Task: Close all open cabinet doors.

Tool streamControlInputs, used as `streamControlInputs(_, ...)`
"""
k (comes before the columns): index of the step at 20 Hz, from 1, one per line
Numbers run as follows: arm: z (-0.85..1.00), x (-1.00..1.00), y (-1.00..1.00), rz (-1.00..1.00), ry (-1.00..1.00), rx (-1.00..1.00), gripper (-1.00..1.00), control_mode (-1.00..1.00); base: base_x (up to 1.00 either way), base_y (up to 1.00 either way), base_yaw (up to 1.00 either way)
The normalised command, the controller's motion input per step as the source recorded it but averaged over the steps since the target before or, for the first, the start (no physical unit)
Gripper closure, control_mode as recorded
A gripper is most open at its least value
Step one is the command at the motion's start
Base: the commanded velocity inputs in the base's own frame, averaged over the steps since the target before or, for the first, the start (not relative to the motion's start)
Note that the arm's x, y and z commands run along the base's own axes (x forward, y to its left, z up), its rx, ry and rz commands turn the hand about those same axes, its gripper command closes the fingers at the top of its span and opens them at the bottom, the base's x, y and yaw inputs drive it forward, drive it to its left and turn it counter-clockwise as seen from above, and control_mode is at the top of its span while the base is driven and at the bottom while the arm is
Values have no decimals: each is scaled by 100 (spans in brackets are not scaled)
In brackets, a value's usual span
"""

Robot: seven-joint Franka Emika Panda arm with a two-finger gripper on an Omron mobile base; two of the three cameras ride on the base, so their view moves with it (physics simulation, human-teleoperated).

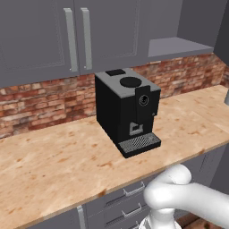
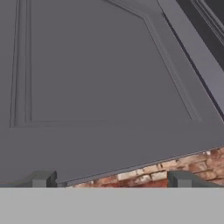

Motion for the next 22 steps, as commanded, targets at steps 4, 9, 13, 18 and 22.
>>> streamControlInputs(4,-1,13,0,0,-3,0,-100,-100,0,0,0)
streamControlInputs(9,0,0,17,-1,0,0,-100,-100,0,0,0)
streamControlInputs(13,0,0,34,-3,0,0,-100,-100,0,0,0)
streamControlInputs(18,0,0,33,-4,-1,0,-100,-100,0,0,0)
streamControlInputs(22,1,0,29,-5,-1,0,-100,-100,0,0,0)
